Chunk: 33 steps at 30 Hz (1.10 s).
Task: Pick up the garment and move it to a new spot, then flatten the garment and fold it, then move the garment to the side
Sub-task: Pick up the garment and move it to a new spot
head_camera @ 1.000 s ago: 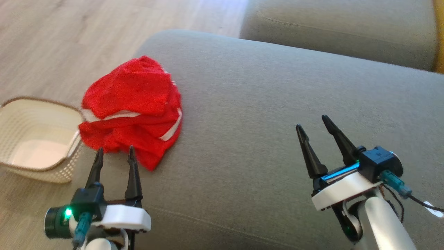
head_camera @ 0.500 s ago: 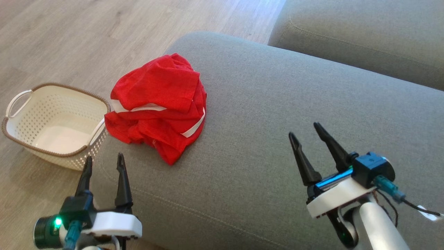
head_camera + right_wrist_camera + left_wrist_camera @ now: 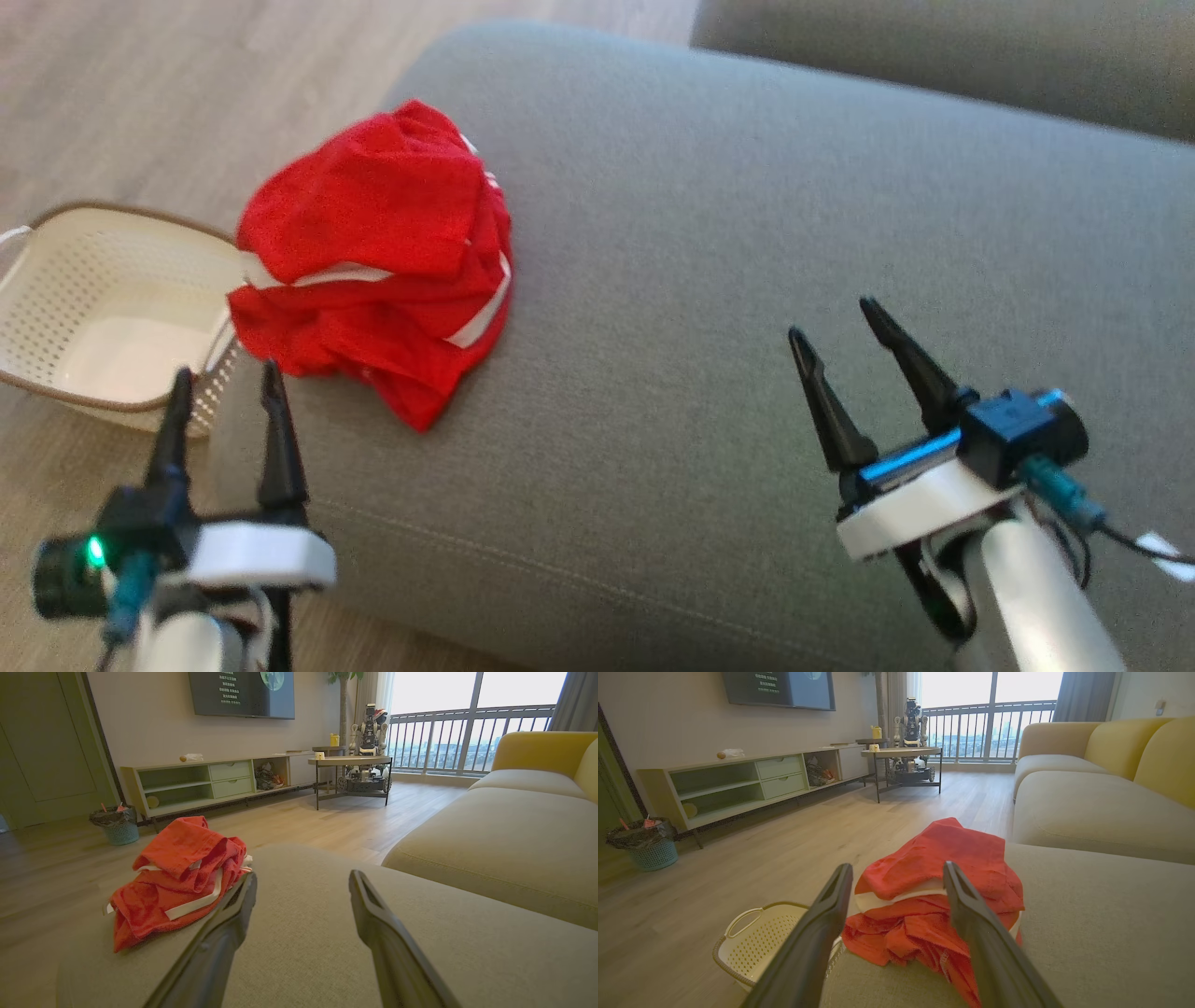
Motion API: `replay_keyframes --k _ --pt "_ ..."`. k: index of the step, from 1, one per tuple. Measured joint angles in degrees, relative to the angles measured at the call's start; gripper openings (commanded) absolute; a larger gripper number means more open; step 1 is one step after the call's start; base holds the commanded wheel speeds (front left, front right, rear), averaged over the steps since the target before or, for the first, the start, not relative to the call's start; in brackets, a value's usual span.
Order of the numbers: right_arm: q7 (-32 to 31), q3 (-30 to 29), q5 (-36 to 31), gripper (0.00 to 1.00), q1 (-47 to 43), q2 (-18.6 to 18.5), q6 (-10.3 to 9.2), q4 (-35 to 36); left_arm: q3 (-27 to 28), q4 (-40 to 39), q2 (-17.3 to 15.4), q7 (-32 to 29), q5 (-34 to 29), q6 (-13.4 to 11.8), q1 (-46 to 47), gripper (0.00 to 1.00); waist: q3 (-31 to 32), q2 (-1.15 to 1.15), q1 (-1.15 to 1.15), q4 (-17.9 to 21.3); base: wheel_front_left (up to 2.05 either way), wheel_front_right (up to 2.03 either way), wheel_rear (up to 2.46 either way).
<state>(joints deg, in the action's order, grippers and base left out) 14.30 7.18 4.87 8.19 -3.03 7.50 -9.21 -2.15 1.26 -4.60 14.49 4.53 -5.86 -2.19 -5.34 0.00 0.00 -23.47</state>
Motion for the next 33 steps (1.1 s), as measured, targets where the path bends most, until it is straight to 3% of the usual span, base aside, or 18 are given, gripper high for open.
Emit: replay_keyframes --k 8,15,27,28,29,33 --pt "-1.7 -3.0 -1.4 1.00 3.7 -1.7 0.00 6.0 2.1 5.1 -3.8 -4.2 4.0 4.4 12.2 1.00 -7.1 0.00 0.01 3.0 0.00 0.00 0.00" --pt "-3.3 -4.1 -0.9 1.00 4.2 -4.7 0.00 10.0 3.7 10.8 -8.2 -17.9 7.4 6.8 25.5 1.00 -13.7 0.00 0.01 6.5 0.00 0.00 0.00" --pt "-4.1 -4.1 -0.2 1.00 5.6 -6.6 0.00 11.9 3.7 22.6 -10.5 -28.6 8.7 6.9 37.1 1.00 -18.4 0.00 0.01 9.6 0.00 0.00 0.00" --pt "-4.1 -4.1 -0.2 1.00 5.6 -6.7 0.00 12.0 3.7 23.6 -10.6 -29.2 8.8 6.9 37.7 0.60 -18.5 0.00 0.00 9.7 0.00 0.00 0.00" --pt "-4.1 -4.1 -0.2 1.00 5.7 -6.7 0.00 12.0 3.7 24.5 -10.7 -29.7 9.1 7.0 38.2 0.00 -18.6 0.00 0.00 9.8 0.00 0.00 0.00" --pt "-4.0 -4.1 -0.2 1.00 5.7 -6.9 0.00 12.0 3.7 26.2 -10.8 -29.4 9.9 7.4 39.0 0.00 -18.6 0.00 0.00 10.0 0.00 0.00 0.00"
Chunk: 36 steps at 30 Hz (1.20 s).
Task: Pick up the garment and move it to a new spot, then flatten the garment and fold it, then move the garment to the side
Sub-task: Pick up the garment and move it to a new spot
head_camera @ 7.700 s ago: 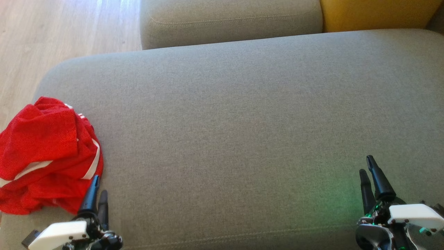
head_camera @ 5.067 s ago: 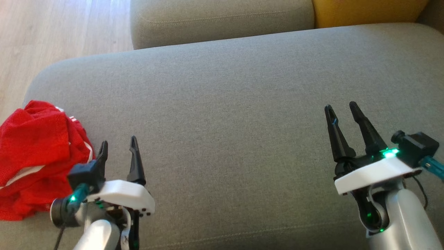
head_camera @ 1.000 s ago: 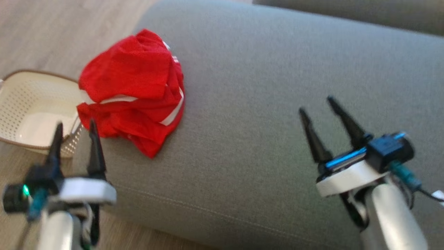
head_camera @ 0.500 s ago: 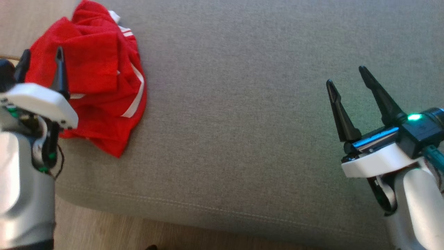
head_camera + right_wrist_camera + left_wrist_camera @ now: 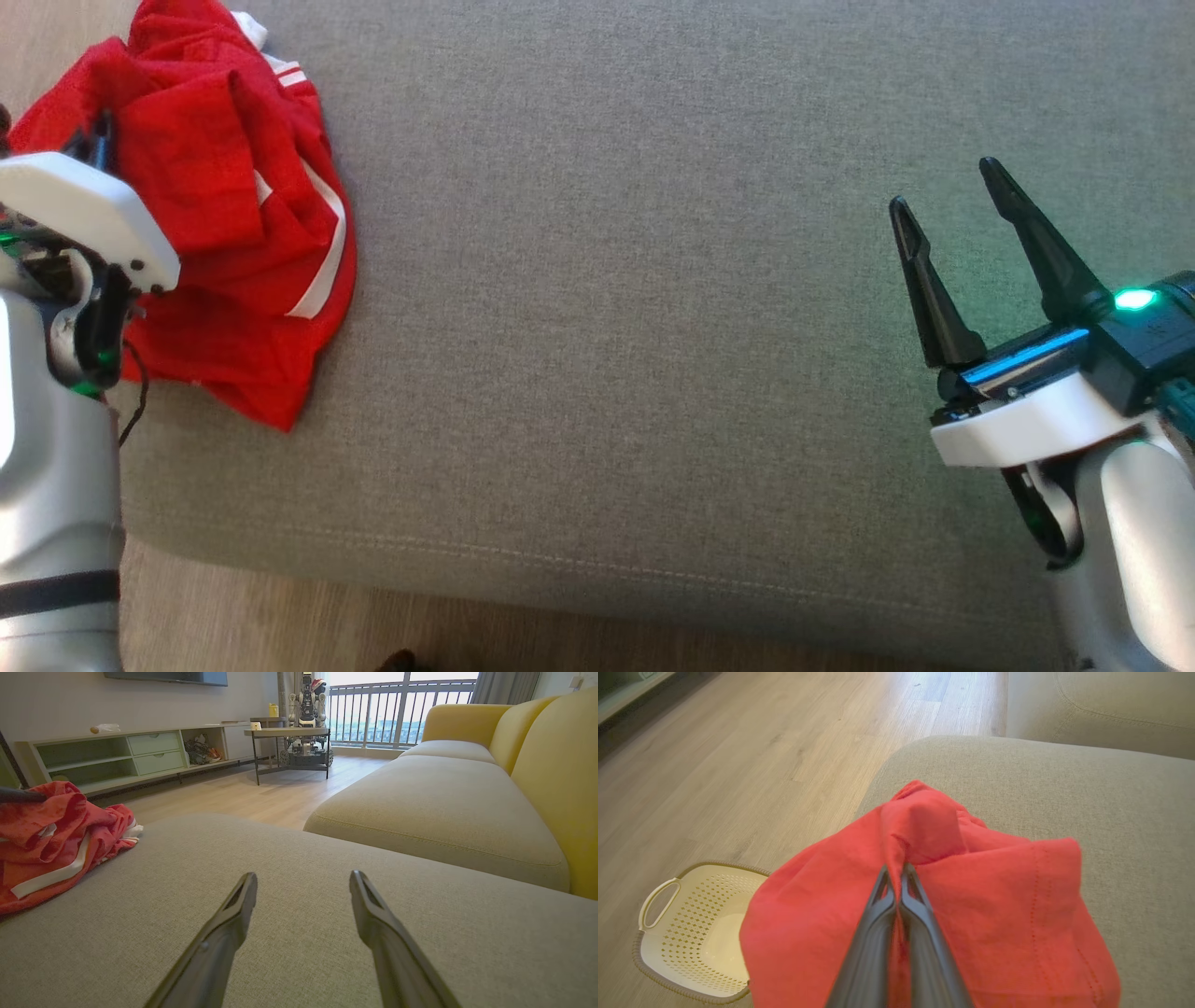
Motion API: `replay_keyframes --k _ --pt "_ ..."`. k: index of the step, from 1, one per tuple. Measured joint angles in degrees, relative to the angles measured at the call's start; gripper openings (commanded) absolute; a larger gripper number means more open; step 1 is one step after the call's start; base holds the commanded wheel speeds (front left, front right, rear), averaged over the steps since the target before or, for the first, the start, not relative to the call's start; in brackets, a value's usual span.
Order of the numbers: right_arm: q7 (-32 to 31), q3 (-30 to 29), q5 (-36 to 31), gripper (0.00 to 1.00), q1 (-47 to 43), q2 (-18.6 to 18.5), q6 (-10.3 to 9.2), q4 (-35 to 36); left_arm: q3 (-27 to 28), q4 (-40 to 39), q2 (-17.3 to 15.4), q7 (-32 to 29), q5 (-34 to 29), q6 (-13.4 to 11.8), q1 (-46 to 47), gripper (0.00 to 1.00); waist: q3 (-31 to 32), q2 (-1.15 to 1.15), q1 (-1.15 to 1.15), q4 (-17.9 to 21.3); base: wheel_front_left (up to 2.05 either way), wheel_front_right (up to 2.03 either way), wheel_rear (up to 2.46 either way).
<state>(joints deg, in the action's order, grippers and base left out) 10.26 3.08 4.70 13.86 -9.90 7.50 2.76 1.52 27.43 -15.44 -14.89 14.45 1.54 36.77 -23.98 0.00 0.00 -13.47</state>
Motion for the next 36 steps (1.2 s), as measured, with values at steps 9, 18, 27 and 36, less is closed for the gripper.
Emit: replay_keyframes --k 9,18,27,36 --pt "0.7 0.0 0.0 1.00 0.0 1.0 0.00 -2.4 0.6 -1.7 -0.7 7.8 0.3 -0.3 0.0 0.00 3.3 0.00 -0.01 -0.3 0.00 0.00 0.00" --pt "2.3 0.2 0.0 1.00 0.0 4.1 0.00 -6.5 2.0 -12.2 -1.0 16.4 -0.2 -2.4 0.7 0.00 9.3 0.00 -0.01 0.0 0.00 0.00 0.00" --pt "3.7 -0.5 0.4 1.00 -0.1 6.1 0.00 -9.7 -3.0 -27.1 1.6 15.4 -0.7 -2.3 0.1 0.00 14.4 0.00 -0.01 3.3 0.00 0.00 0.00" --pt "4.2 -0.8 1.1 1.00 0.2 6.4 0.00 -10.6 -10.7 -32.6 7.8 13.0 -0.7 -2.6 -1.4 0.00 15.5 0.00 -0.01 9.8 0.00 0.00 0.00"
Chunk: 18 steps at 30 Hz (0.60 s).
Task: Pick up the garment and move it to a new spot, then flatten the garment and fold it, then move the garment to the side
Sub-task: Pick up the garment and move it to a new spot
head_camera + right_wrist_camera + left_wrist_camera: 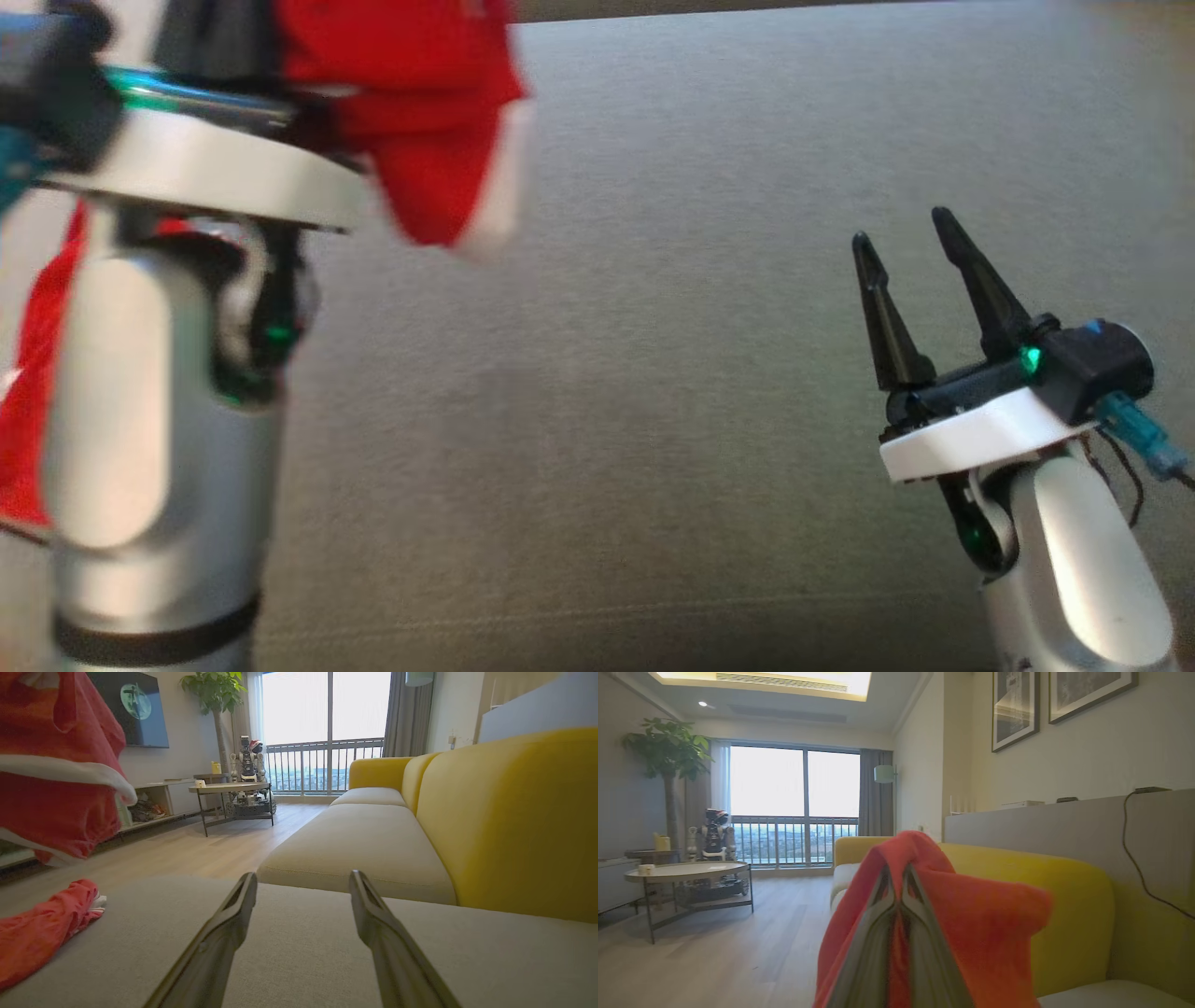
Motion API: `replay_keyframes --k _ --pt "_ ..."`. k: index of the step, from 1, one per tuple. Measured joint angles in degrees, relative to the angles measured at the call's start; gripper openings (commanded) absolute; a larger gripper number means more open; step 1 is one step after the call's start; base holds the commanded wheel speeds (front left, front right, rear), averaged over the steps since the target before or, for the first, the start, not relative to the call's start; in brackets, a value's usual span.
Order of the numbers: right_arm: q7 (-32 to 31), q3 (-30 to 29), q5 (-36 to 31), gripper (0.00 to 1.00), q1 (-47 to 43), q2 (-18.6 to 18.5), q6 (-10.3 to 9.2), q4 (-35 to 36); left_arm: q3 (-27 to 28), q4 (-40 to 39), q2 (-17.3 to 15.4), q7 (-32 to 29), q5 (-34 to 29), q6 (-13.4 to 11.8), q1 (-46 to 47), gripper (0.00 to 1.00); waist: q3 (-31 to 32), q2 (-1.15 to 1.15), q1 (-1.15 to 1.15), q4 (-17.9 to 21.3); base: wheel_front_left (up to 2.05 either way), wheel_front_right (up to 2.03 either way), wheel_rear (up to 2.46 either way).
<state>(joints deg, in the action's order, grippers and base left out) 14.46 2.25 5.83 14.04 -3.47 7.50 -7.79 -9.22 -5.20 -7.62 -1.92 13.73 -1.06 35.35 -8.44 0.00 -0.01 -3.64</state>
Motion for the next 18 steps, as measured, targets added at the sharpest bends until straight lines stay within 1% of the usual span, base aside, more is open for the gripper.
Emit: replay_keyframes --k 4,6,9,13,16,18 --pt "0.0 -0.2 2.0 1.00 1.0 0.1 0.00 1.6 -4.2 0.1 3.2 0.0 0.0 -0.5 0.3 0.00 -0.4 0.00 0.00 4.2 0.00 0.00 0.00" --pt "0.0 -0.3 2.6 1.00 1.7 0.1 0.00 2.9 -6.5 1.2 4.2 0.4 0.0 -1.2 0.9 0.00 -0.8 0.00 0.00 6.5 0.00 0.00 0.00" --pt "0.0 -0.5 3.3 1.00 2.6 0.2 0.00 4.7 -10.3 4.6 4.9 2.4 0.2 -2.2 3.2 0.00 -1.8 0.00 0.01 10.1 0.00 0.00 0.00" --pt "0.2 -0.6 4.3 1.00 3.3 0.2 0.00 6.6 -15.5 11.6 5.4 6.5 0.9 -4.8 5.1 0.00 -3.5 0.00 0.01 14.7 0.00 0.00 0.00" --pt "0.2 -0.4 5.3 1.00 3.7 0.2 0.00 8.1 -19.2 16.8 5.4 10.3 3.9 -7.8 5.6 0.00 -5.0 0.00 0.01 18.2 0.00 0.00 0.00" --pt "0.2 -0.6 5.9 1.00 4.3 0.2 0.00 8.7 -21.8 20.9 5.4 12.4 4.8 -9.5 6.5 0.00 -6.0 0.00 0.01 20.3 0.00 0.00 0.00"
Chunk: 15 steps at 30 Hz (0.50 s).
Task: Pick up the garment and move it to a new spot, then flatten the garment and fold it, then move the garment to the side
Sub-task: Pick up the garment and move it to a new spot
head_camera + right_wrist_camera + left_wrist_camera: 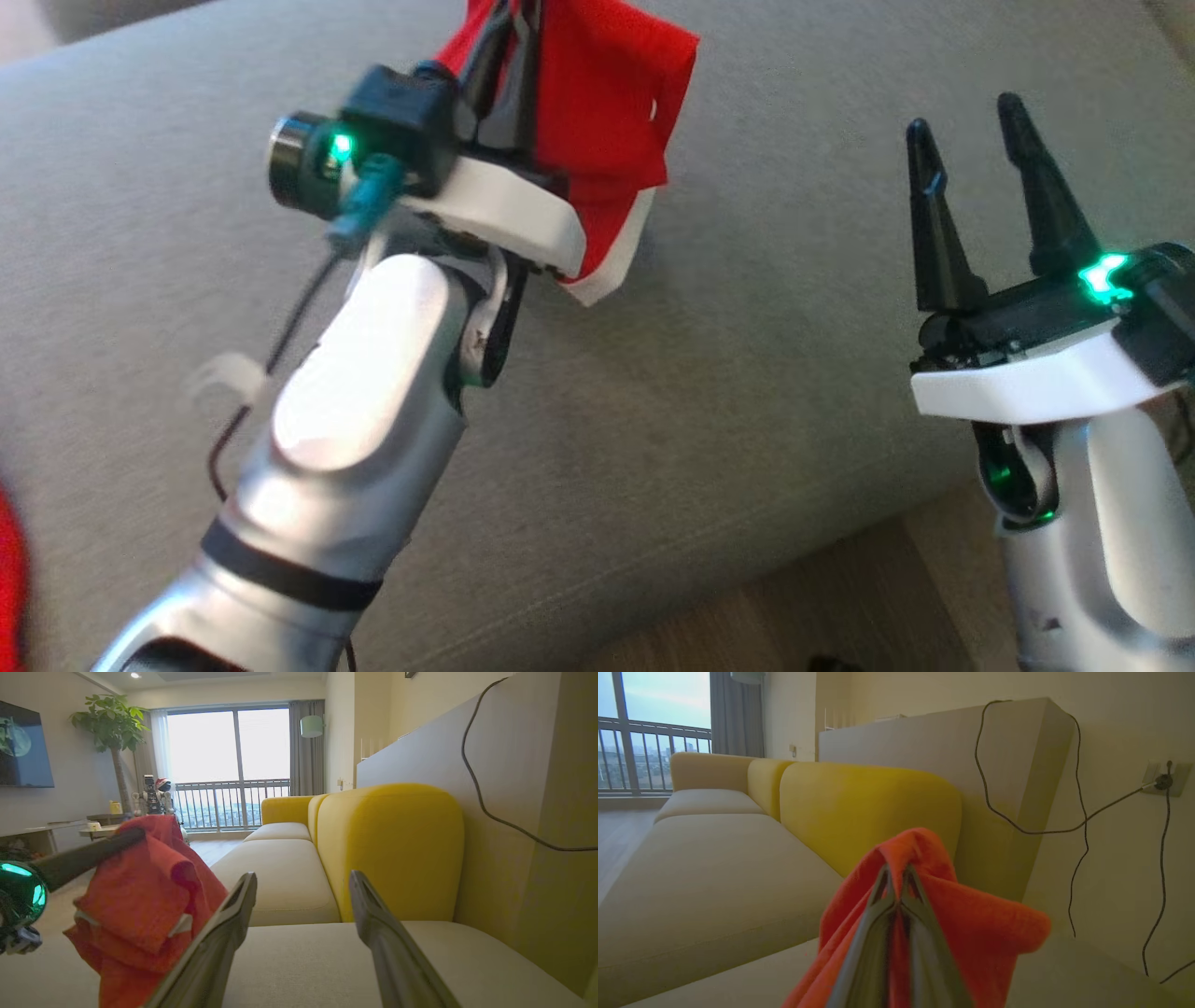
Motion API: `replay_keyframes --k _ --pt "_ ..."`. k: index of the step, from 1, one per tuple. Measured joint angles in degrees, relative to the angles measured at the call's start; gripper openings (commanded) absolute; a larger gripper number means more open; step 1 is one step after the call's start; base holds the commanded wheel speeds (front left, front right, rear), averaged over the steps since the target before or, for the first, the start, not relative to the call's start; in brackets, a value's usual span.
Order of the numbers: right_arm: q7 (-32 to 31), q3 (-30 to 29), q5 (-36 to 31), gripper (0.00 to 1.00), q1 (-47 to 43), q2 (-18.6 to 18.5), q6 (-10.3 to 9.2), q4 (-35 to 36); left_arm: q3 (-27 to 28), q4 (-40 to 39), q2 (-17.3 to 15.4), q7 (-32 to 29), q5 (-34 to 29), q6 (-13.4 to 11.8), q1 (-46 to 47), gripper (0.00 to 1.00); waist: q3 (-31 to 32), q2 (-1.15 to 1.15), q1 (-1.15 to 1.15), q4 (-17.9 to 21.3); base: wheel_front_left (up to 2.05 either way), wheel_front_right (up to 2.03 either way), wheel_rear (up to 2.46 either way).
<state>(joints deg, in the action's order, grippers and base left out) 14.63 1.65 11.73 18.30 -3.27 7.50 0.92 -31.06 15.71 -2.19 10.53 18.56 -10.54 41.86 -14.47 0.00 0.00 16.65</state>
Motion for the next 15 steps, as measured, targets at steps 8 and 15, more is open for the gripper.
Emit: replay_keyframes --k 8,15 --pt "0.0 -1.1 0.5 1.00 0.2 0.0 0.00 0.0 -6.9 17.3 -0.1 2.3 2.2 -2.1 2.2 0.35 -4.4 0.00 0.01 4.4 0.00 0.00 0.00" --pt "0.0 -1.7 -0.4 1.00 0.2 0.1 0.00 -1.0 -8.0 18.1 -0.1 3.8 6.4 -2.2 2.2 1.00 -4.4 0.00 0.00 1.6 0.00 0.00 0.00"
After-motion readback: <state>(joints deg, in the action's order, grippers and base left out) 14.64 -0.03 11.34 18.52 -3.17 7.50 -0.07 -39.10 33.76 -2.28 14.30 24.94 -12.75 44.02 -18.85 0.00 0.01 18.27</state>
